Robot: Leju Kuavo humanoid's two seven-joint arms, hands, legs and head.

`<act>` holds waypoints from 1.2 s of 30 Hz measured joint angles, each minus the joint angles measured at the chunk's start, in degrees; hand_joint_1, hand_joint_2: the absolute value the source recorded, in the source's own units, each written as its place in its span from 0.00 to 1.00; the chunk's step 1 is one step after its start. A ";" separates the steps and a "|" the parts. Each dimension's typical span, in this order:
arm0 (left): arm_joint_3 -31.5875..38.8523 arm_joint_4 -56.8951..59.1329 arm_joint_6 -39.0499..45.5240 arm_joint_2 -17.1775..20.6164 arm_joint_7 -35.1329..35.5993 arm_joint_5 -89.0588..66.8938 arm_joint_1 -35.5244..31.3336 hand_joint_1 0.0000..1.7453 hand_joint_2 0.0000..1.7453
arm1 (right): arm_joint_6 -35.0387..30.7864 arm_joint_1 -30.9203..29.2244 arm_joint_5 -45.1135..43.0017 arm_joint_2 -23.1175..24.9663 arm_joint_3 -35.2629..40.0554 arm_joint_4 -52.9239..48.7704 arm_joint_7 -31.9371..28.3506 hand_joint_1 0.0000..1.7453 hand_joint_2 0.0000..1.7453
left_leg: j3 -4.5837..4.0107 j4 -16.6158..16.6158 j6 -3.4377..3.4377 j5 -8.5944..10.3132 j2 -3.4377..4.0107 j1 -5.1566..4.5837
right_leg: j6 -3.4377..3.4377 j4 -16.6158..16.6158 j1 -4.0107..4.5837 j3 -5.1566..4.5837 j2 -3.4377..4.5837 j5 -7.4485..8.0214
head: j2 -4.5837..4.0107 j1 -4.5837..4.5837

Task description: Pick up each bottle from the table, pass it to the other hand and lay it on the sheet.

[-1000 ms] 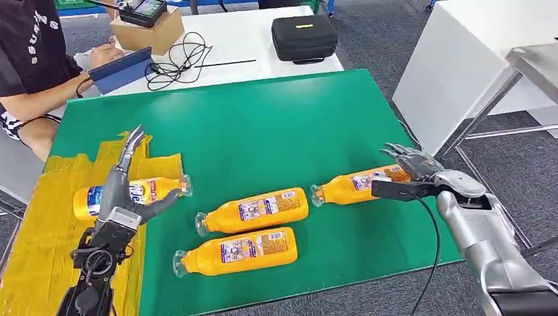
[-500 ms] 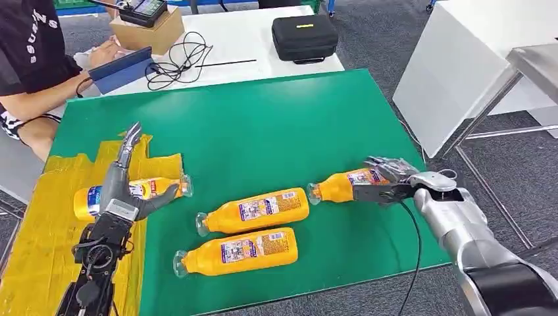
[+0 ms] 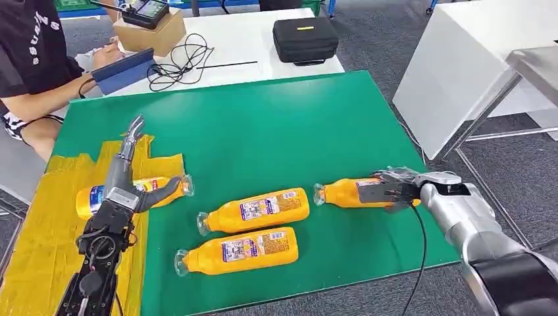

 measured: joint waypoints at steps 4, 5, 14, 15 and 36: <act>0.00 0.50 -0.02 -0.02 0.07 0.07 -0.06 0.00 1.00 | -1.24 0.02 -0.39 -0.13 0.35 0.04 1.35 1.00 1.00 | 0.02 0.00 0.00 0.00 -0.02 0.00 | 0.00 -0.01 -0.01 0.02 -0.01 0.00 | 0.00 0.02; 0.00 0.55 -0.02 -0.02 0.07 0.07 -0.07 0.00 1.00 | -1.31 0.00 -0.46 -0.13 0.39 0.04 1.55 1.00 1.00 | 0.03 0.00 0.00 0.00 -0.02 0.00 | 0.00 -0.01 -0.01 0.03 -0.01 0.00 | 0.00 0.02; 0.00 0.76 -0.02 0.00 0.66 0.07 0.36 0.00 1.00 | -12.48 1.25 -0.98 1.01 0.57 0.02 4.24 1.00 1.00 | 0.02 0.00 -0.01 -0.01 0.13 0.01 | -0.01 0.00 0.02 0.03 0.09 0.02 | 0.00 -0.02; 0.00 0.76 -0.02 0.02 0.68 0.07 0.35 0.00 1.00 | -12.61 1.30 -0.98 1.11 0.57 0.04 4.33 1.00 1.00 | 0.03 -0.01 -0.01 -0.01 0.14 0.01 | -0.01 0.00 0.02 0.04 0.09 0.02 | 0.00 0.02; -0.04 -1.71 -9.42 -0.52 8.61 6.65 2.41 0.00 1.00 | -37.80 11.93 -10.10 9.01 -12.12 -15.59 12.13 1.00 1.00 | -0.30 -0.01 -0.07 0.06 0.06 0.09 | 0.01 0.04 0.08 -0.27 0.05 0.05 | 0.00 0.00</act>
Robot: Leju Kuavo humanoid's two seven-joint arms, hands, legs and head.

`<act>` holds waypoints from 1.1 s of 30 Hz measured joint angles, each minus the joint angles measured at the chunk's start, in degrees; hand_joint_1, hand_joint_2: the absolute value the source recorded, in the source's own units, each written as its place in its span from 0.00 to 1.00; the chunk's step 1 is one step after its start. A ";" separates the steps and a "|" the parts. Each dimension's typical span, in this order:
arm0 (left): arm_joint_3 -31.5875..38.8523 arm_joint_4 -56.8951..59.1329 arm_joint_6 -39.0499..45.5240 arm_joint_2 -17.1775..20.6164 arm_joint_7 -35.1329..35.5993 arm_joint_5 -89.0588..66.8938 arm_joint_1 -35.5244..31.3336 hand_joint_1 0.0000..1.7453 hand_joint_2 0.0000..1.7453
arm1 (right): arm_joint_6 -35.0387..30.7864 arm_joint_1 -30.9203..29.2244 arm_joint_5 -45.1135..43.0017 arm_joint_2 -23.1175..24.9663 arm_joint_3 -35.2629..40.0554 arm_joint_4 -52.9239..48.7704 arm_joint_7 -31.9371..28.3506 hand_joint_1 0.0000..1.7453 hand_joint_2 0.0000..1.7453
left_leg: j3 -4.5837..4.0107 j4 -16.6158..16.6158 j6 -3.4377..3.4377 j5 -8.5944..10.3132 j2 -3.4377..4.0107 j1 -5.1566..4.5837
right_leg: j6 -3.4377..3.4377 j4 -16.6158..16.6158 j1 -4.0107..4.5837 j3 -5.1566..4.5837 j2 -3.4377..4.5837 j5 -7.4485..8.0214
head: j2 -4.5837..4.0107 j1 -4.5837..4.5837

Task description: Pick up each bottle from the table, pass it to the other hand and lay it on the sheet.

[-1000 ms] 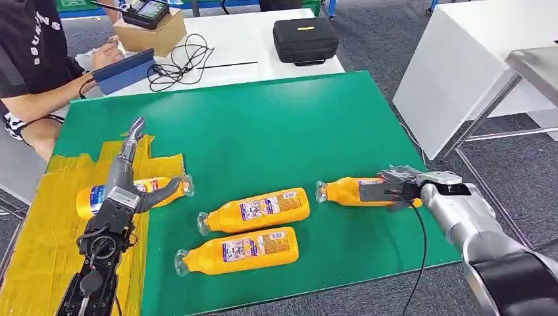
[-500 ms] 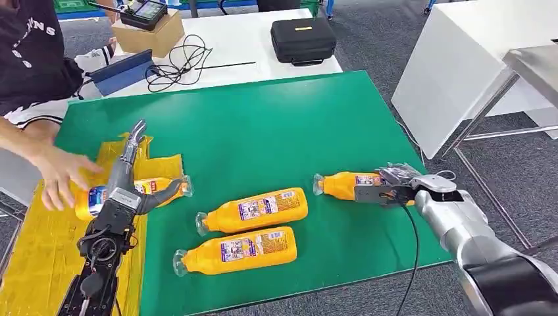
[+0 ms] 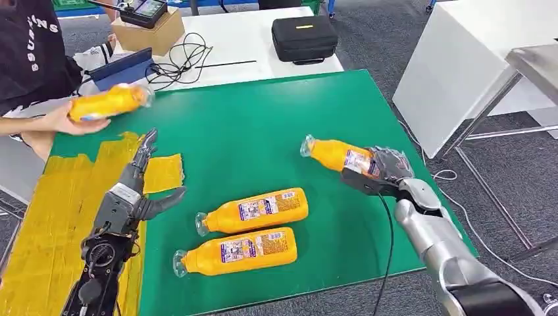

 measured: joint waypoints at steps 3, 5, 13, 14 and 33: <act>-0.02 -0.39 -0.76 -0.44 1.37 2.13 -0.07 0.00 1.00 | -9.05 4.94 -3.42 4.12 -5.06 -9.30 -0.96 1.00 1.00 | -0.06 -0.01 -0.01 -0.01 -0.04 0.04 | -0.02 0.00 0.03 -0.06 -0.03 -0.05 | 0.00 0.02; -0.24 -0.39 -1.26 -0.94 1.99 4.25 -0.18 0.00 1.00 | -12.50 8.53 -6.47 6.87 -7.03 -14.83 -2.86 1.00 1.00 | -0.09 -0.01 -0.03 -0.03 -0.04 0.05 | -0.02 0.00 0.03 -0.11 -0.03 -0.05 | 0.00 0.00; -2.29 -0.37 -2.99 -1.68 3.34 8.49 -0.90 0.00 1.00 | -20.44 17.67 -13.23 13.13 -9.72 -28.83 -8.78 1.00 1.00 | -0.21 -0.02 -0.03 -0.04 0.00 0.00 | -0.02 -0.02 -0.01 -0.22 -0.01 -0.05 | 0.00 0.00; -2.67 -0.37 -3.67 -1.70 3.50 9.09 -0.98 0.00 1.00 | -21.03 18.16 -14.72 13.55 -9.72 -29.67 -10.20 1.00 1.00 | -0.20 -0.02 -0.03 -0.04 0.00 0.00 | -0.02 -0.02 -0.01 -0.22 -0.01 -0.04 | 0.00 0.00; -10.49 -0.31 -10.66 -2.14 5.27 16.32 -4.43 0.00 1.00 | -8.50 16.42 -38.91 18.79 -1.83 -31.57 -22.89 1.00 1.00 | -0.23 -0.02 -0.06 -0.01 0.03 0.02 | -0.02 0.00 0.00 -0.22 0.01 -0.02 | 0.00 0.00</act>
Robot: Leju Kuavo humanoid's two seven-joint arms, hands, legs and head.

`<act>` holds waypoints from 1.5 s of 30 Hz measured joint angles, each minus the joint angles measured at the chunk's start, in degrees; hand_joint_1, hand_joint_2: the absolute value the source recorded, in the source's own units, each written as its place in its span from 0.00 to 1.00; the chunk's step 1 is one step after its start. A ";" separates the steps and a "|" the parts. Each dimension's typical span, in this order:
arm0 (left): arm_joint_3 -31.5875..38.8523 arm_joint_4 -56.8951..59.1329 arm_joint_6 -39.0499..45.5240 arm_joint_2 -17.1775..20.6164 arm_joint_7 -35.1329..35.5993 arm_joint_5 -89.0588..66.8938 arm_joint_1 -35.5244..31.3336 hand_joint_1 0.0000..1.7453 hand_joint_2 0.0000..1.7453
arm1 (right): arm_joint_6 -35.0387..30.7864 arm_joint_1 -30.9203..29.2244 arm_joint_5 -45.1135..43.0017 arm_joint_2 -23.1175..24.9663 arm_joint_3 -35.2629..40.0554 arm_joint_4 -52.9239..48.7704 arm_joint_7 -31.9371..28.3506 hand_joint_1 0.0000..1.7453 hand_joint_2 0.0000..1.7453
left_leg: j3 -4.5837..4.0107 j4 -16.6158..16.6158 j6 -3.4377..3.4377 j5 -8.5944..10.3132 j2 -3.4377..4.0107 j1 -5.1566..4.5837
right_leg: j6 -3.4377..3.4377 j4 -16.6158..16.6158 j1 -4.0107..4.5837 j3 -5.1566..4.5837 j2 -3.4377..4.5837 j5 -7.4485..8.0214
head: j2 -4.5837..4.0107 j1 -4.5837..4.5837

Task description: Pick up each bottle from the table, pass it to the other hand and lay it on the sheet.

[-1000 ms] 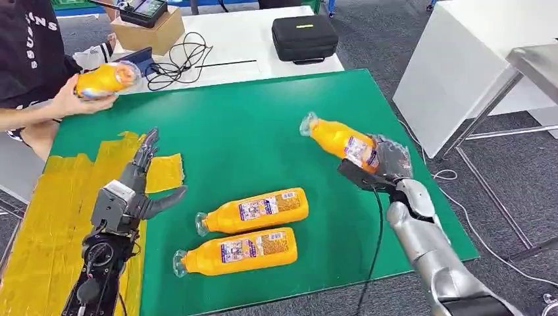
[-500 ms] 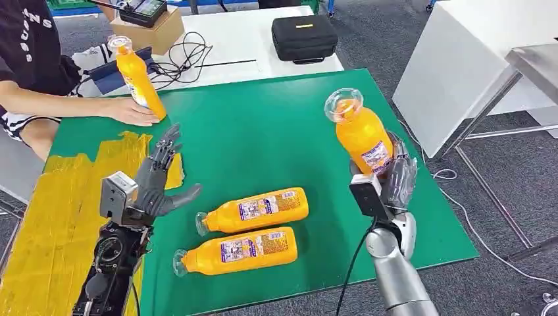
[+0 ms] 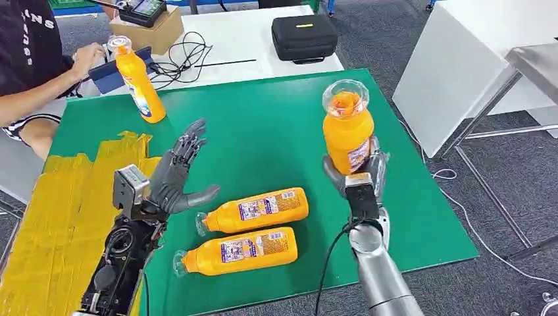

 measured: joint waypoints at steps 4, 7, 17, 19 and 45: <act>-2.41 -1.77 -0.48 0.00 0.44 1.25 -0.23 0.00 1.00 | 8.54 -1.67 -4.63 0.94 4.33 0.46 -0.68 1.00 1.00 | 0.00 0.00 -0.03 0.03 -0.04 0.01 | 0.00 0.00 0.01 -0.01 -0.02 0.00 | 0.00 0.00; -4.20 -2.38 -0.50 0.00 0.55 2.38 -0.94 0.00 1.00 | 15.01 -3.39 -7.45 1.09 7.39 1.12 -0.02 1.00 1.00 | 0.01 -0.01 -0.04 0.03 -0.02 0.02 | -0.01 0.01 0.01 0.00 -0.01 0.00 | 0.00 0.02; -6.58 -3.52 0.40 0.02 0.02 3.63 -1.75 0.00 1.00 | 26.66 -7.70 -8.98 2.93 16.59 7.63 2.41 1.00 1.00 | -0.01 -0.01 -0.04 0.05 -0.02 0.02 | 0.00 0.02 0.01 -0.01 -0.01 0.00 | 0.00 0.02; -6.58 -4.00 0.66 0.02 -0.11 3.65 -1.61 0.00 1.00 | 27.55 -8.50 -8.91 3.96 18.73 9.86 2.38 1.00 1.00 | -0.01 -0.01 -0.04 0.05 -0.03 0.03 | -0.01 0.02 0.01 -0.02 -0.01 0.00 | 0.00 -0.02; -4.72 -4.85 0.98 0.39 -1.25 3.58 -0.59 1.00 1.00 | 20.01 -14.71 -3.43 6.97 26.77 23.41 1.23 1.00 1.00 | -0.01 -0.01 -0.05 0.06 -0.04 0.05 | -0.01 0.01 0.01 -0.03 -0.01 0.00 | 0.00 0.04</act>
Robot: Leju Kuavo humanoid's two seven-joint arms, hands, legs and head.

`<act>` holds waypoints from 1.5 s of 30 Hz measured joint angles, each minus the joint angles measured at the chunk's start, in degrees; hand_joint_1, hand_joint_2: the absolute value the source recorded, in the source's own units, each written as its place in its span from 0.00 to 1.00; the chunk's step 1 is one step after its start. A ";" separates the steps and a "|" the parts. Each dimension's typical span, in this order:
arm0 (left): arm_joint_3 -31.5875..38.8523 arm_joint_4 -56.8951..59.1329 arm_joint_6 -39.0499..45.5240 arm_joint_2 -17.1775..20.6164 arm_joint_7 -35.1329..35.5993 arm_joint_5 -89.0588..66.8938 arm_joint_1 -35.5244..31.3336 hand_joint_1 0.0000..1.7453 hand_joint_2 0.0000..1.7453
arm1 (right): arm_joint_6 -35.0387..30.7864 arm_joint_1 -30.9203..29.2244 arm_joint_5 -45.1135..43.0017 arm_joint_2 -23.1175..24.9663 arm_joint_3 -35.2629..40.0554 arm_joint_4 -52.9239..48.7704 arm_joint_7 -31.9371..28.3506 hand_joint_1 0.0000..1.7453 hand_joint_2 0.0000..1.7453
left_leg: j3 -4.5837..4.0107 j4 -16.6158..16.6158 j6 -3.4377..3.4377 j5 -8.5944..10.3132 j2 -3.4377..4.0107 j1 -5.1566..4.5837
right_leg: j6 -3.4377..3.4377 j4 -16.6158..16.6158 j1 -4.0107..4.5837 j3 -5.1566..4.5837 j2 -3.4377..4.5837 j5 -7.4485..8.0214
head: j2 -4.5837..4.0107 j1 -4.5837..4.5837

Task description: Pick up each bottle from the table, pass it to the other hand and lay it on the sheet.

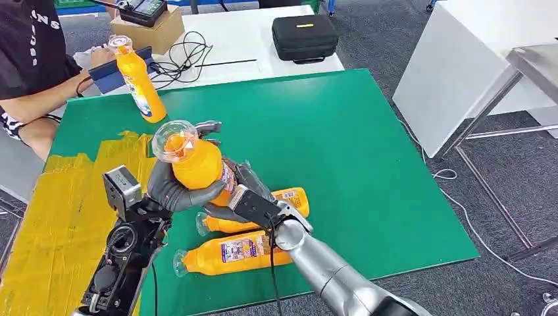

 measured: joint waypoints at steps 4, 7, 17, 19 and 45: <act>-0.02 0.00 0.39 0.11 -0.63 0.20 0.09 1.00 1.00 | -1.60 0.04 0.17 -0.17 0.02 -0.13 0.02 1.00 1.00 | 0.01 0.00 0.00 0.00 0.01 0.00 | 0.00 0.00 0.00 0.00 0.00 0.00 | 0.00 -0.02; -0.02 0.00 0.44 0.11 -0.94 0.35 0.17 1.00 1.00 | -1.84 0.09 0.26 -0.48 0.04 -0.77 0.00 1.00 1.00 | 0.01 0.00 0.00 0.00 0.01 0.00 | 0.00 0.00 0.00 -0.01 0.00 0.00 | 0.00 -0.02; -0.09 -0.04 0.46 0.11 -1.36 0.37 0.24 1.00 1.00 | -3.44 1.37 1.27 -1.51 -0.59 -4.07 0.20 0.00 1.00 | 0.01 0.00 0.00 0.00 0.01 0.00 | 0.00 0.00 0.00 -0.02 0.01 0.00 | 0.00 -0.02; -0.17 -0.41 0.46 0.11 -1.53 0.35 0.24 1.00 1.00 | -4.40 2.14 2.47 -2.01 -0.92 -5.77 0.42 0.00 1.00 | 0.00 0.00 0.00 0.00 0.01 0.00 | 0.00 0.00 0.00 -0.02 0.01 0.00 | 0.00 -0.02; 11.89 1.07 41.05 2.32 4.90 -49.08 -1.76 1.00 1.00 | -20.20 11.62 18.78 -9.25 -8.13 -30.45 4.26 0.00 1.00 | 0.01 0.01 -0.02 0.02 -0.06 -0.01 | 0.00 -0.02 0.00 -0.05 -0.04 0.00 | 0.00 -0.02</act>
